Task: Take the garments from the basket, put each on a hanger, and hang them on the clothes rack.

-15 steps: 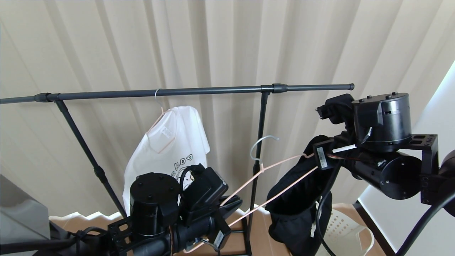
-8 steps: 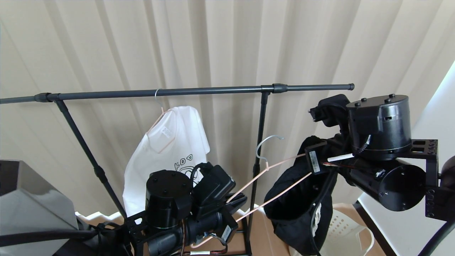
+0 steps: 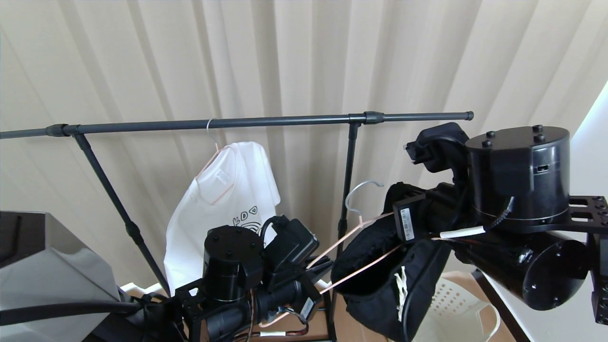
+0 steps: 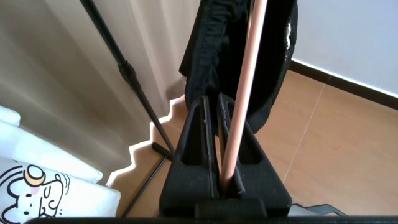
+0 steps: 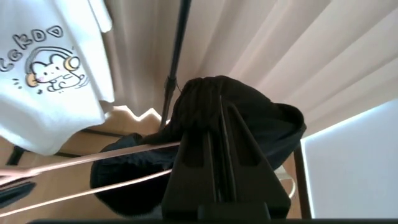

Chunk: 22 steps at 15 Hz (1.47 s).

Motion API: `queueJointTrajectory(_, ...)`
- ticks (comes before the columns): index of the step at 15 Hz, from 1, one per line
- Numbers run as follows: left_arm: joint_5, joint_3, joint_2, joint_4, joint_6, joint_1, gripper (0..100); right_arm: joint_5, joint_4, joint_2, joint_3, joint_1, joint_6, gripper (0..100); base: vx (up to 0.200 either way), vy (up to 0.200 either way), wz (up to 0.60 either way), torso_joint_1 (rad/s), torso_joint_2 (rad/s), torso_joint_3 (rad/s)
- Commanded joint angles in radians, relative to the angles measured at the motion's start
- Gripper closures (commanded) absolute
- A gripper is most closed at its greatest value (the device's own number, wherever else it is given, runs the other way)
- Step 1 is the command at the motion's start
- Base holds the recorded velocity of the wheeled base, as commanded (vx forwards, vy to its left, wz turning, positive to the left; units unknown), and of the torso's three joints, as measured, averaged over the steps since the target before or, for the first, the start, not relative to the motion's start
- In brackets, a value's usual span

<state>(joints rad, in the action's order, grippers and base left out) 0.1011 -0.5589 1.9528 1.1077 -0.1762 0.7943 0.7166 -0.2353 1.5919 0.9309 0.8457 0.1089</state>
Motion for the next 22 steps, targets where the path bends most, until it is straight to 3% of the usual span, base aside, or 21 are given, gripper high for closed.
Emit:
queueJointTrajectory(1, 0.0, -0.006, 0.008, 0.0, 0.0, 0.0, 100, -0.003, -0.001, -0.001, 0.014, 0.055, 0.021, 100, 0.0, 0.0, 0.0, 0.0, 0.0, 0.0)
queueJointTrajectory(5, 0.0, -0.012, 0.008, 0.001, 0.0, 0.0, 100, -0.008, 0.001, 0.0, 0.045, 0.104, 0.089, 100, 0.0, 0.0, 0.0, 0.0, 0.0, 0.0)
queueJointTrajectory(11, -0.012, 0.004, -0.023, 0.003, 0.001, -0.004, 100, -0.008, -0.001, 0.0, 0.062, 0.096, 0.113, 100, 0.0, 0.0, 0.0, 0.0, 0.0, 0.0)
queueJointTrajectory(12, -0.012, 0.01, -0.034, 0.003, 0.001, -0.004, 100, -0.006, 0.001, 0.0, 0.059, 0.084, 0.112, 0, 0.0, 0.0, 0.0, 0.0, 0.0, 0.0)
queueJointTrajectory(16, -0.012, 0.025, -0.075, 0.003, 0.001, -0.012, 100, -0.003, -0.001, 0.0, 0.065, 0.026, 0.11, 0, 0.0, 0.0, 0.0, 0.0, 0.0, 0.0)
queueJointTrajectory(22, -0.011, 0.014, -0.086, 0.003, 0.001, -0.012, 100, -0.005, -0.035, 0.014, 0.059, 0.022, 0.109, 0, 0.0, 0.0, 0.0, 0.0, 0.0, 0.0)
